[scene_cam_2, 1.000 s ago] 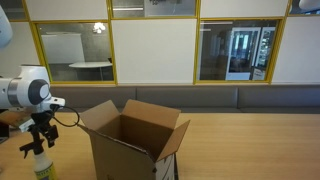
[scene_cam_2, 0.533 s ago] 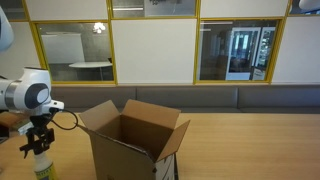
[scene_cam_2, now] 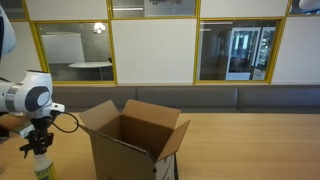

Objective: Pick up the objects from the table and put them in the box.

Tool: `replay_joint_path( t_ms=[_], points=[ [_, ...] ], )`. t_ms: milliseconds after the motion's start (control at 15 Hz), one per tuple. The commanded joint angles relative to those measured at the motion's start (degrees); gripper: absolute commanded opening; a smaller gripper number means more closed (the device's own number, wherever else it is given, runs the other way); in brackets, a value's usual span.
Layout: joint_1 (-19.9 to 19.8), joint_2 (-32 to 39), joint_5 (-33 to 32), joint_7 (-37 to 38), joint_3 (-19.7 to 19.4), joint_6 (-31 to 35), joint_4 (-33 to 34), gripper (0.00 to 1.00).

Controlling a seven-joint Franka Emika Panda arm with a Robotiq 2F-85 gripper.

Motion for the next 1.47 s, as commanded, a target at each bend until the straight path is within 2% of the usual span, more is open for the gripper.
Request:
replay_joint_path(
  t_ms=[0, 200, 267, 533, 800, 1133, 1400],
  points=[
    [-0.4, 0.3, 1.3, -2.0, 0.2, 0.8, 0.7, 0.35],
    [-0.3, 0.0, 1.0, -2.0, 0.0, 0.9, 0.5, 0.14],
    [-0.4, -0.3, 1.0, -2.0, -0.1, 0.9, 0.2, 0.2],
    [-0.6, -2.2, 0.3, -1.3, -1.3, 0.8, -1.2, 0.19],
    [-0.9, -5.4, -2.4, 0.3, -5.0, -0.9, -3.0, 0.19],
    [-1.2, -8.9, -10.4, 2.5, -10.1, -5.5, -2.0, 0.19],
    [-2.4, -12.4, -16.4, 3.6, -11.0, -12.0, 0.4, 0.18]
  ],
)
